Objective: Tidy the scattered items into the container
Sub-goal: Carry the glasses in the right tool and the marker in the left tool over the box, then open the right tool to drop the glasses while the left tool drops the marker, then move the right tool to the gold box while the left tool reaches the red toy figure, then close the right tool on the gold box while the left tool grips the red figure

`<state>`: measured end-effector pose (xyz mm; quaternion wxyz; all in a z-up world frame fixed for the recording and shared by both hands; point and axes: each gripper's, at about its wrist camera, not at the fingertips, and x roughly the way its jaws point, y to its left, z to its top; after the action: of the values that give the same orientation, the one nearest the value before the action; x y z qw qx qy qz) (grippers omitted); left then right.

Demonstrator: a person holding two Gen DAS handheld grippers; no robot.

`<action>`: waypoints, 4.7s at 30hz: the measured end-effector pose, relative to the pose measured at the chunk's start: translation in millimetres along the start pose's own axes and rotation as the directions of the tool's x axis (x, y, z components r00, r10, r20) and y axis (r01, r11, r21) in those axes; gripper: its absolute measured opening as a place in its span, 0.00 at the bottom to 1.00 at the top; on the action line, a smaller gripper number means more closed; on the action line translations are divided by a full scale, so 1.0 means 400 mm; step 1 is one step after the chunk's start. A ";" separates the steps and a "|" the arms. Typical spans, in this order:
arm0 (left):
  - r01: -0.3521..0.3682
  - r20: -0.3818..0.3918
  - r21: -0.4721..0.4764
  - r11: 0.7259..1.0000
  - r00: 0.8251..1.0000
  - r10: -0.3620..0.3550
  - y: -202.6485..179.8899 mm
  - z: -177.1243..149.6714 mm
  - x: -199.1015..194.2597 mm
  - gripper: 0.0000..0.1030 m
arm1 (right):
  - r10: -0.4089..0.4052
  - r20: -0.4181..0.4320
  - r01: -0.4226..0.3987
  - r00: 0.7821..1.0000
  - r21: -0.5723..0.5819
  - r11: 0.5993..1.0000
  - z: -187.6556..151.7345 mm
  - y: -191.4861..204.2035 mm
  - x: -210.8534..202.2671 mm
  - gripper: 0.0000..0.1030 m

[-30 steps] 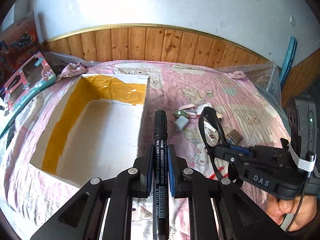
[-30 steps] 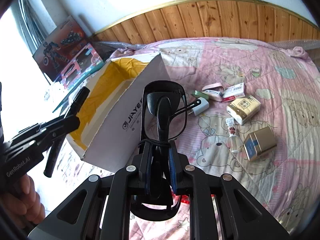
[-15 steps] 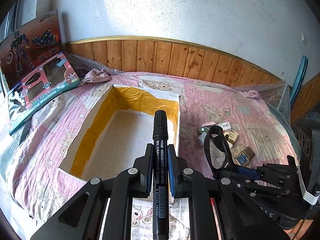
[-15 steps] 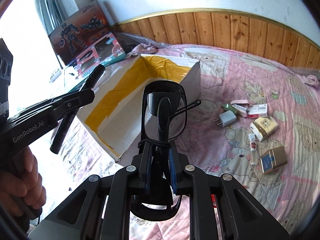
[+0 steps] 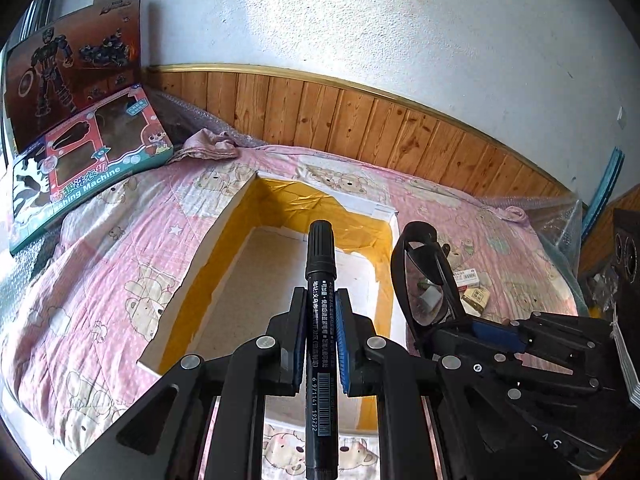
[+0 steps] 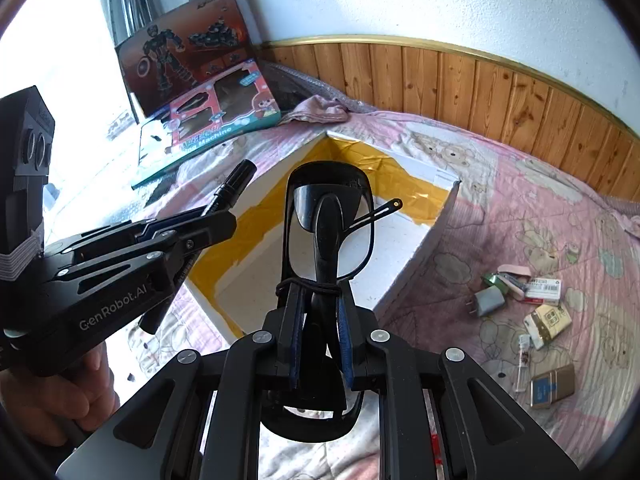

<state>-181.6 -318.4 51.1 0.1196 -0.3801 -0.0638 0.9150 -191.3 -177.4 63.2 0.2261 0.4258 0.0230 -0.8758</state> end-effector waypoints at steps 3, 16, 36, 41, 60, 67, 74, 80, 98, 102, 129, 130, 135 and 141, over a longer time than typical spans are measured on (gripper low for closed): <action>0.001 -0.008 -0.017 1.000 1.000 -0.001 0.027 0.006 0.016 0.13 | -0.003 -0.015 0.002 1.000 -0.005 1.000 0.018 0.007 0.033 0.16; -0.034 -0.049 -0.031 0.999 0.998 0.032 0.093 0.036 0.093 0.13 | 0.014 -0.106 -0.010 0.994 0.034 0.999 0.082 -0.026 0.189 0.16; -0.057 -0.180 -0.090 0.994 0.983 0.040 0.158 0.058 0.220 0.33 | 0.029 -0.126 -0.017 0.992 0.095 0.995 0.107 -0.086 0.271 0.25; -0.077 -0.151 -0.129 0.989 0.987 0.057 0.190 0.056 0.188 0.33 | 0.073 -0.069 -0.065 0.995 0.118 0.991 0.090 -0.081 0.216 0.25; 0.031 -0.098 0.011 0.999 0.995 -0.030 -0.012 -0.050 0.046 0.33 | 0.188 0.030 -0.190 0.982 0.271 0.944 -0.120 -0.093 0.055 0.27; 0.077 -0.097 0.091 0.993 0.993 -0.068 -0.116 -0.102 -0.005 0.33 | 0.179 0.059 -0.188 0.982 0.327 0.926 -0.213 -0.134 -0.009 0.27; 0.129 -0.127 0.173 0.976 0.986 -0.108 -0.235 -0.167 -0.028 0.33 | 0.142 0.105 -0.172 0.984 0.388 0.906 -0.310 -0.204 -0.089 0.27; 0.180 -0.162 0.244 0.953 0.976 -0.143 -0.347 -0.224 -0.028 0.37 | 0.090 0.135 -0.143 0.987 0.459 0.877 -0.410 -0.286 -0.157 0.27; 0.318 -0.341 0.445 0.837 0.925 -0.170 -0.612 -0.405 0.178 0.58 | -0.154 0.068 0.100 0.986 0.501 0.860 -0.594 -0.523 -0.237 0.44; 0.294 -0.352 0.490 0.821 0.928 -0.122 -0.619 -0.422 0.242 0.58 | -0.194 0.048 0.154 0.980 0.441 0.884 -0.560 -0.572 -0.206 0.50; 0.329 -0.430 0.304 0.894 0.885 -0.180 -0.547 -0.342 0.478 0.30 | -0.139 -0.044 0.146 0.989 0.344 0.928 -0.400 -0.775 0.085 0.48; 0.330 -0.430 0.302 0.894 0.885 -0.182 -0.544 -0.338 0.481 0.30 | -0.141 -0.041 0.146 0.989 0.329 0.933 -0.395 -0.771 0.084 0.49; 0.323 -0.428 0.283 0.903 0.885 -0.183 -0.529 -0.333 0.487 0.30 | -0.204 -0.043 0.208 0.978 0.231 0.950 -0.372 -0.765 0.079 0.56; 0.330 -0.425 0.261 0.907 0.883 -0.199 -0.518 -0.336 0.493 0.31 | -0.193 -0.044 0.196 0.980 0.106 0.975 -0.326 -0.764 0.105 0.58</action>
<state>-185.5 -62.8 -134.4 0.3163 -0.5165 0.0613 0.7934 -244.8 111.1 -97.8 0.1151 0.4481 0.0202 -0.8863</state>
